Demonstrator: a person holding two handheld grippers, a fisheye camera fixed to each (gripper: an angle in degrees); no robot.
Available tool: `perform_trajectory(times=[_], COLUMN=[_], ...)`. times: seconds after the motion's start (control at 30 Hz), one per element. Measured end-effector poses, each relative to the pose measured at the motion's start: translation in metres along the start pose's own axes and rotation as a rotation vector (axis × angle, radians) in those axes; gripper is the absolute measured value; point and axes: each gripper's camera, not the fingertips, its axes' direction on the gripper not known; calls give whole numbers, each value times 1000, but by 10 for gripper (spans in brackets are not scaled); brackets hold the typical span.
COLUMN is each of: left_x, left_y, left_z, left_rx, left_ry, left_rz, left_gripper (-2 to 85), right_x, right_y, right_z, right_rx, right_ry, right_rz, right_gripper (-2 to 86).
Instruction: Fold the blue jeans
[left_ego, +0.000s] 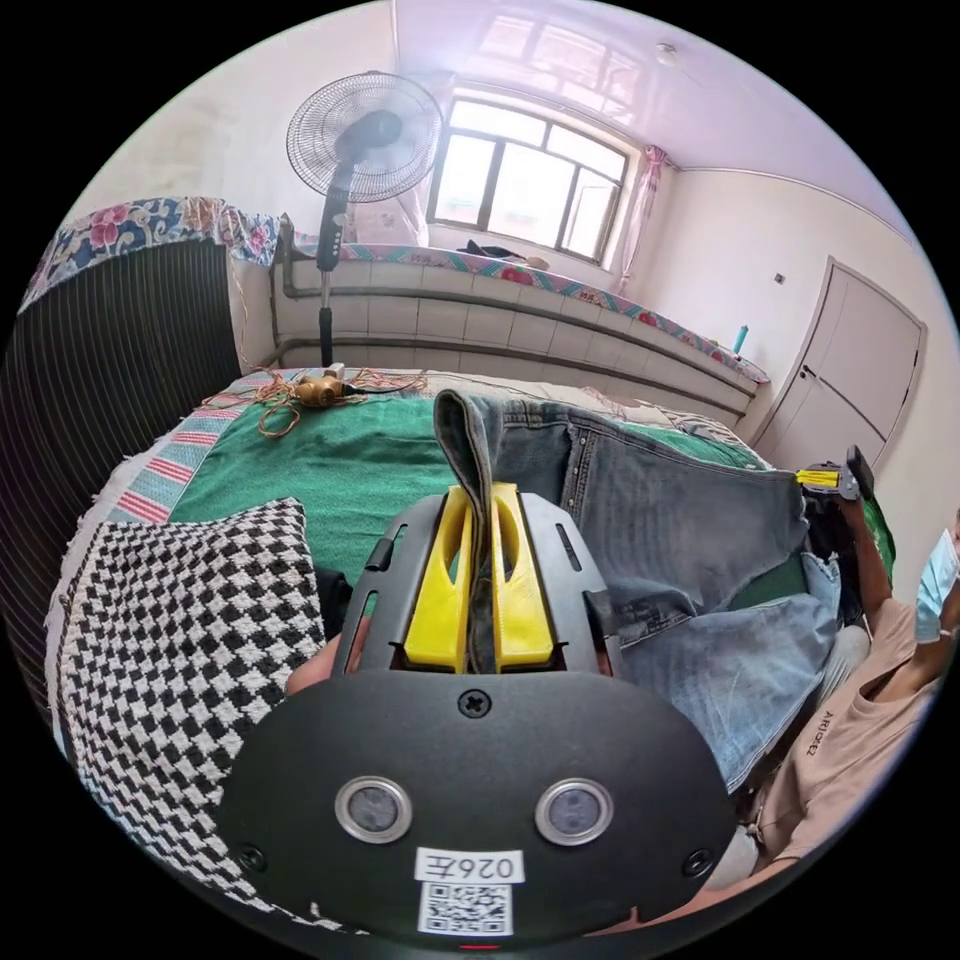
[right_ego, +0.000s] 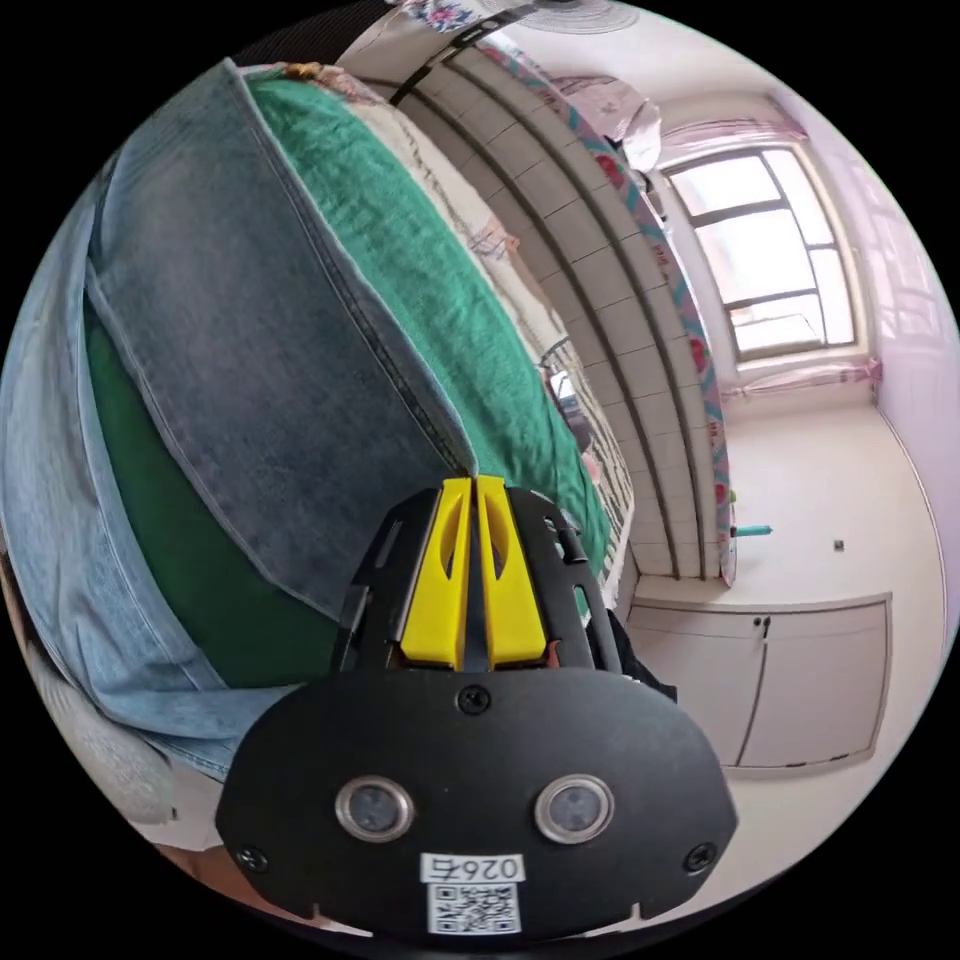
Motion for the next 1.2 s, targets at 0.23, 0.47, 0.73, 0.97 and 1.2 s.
perform_trajectory(times=[0.23,0.47,0.73,0.97,1.2], left_x=[-51,-20,43,96,68], left_y=[16,10,-5,1,28], left_z=[93,60,22,98,122], left_rx=[-160,-110,-57,-273,-348], left_ry=[157,93,-239,-45,114], left_rz=[-305,-166,-128,83,-40], left_gripper=[32,29,-4,-10,-10], right_x=[47,131,152,110,155], right_y=[-25,94,200,157,231], right_z=[95,71,86,119,117], right_rx=[-114,-3,-78,-125,-268], right_ry=[-279,-348,-196,-139,-130], right_rz=[185,629,815,578,769], right_gripper=[-12,-10,-9,-9,-9])
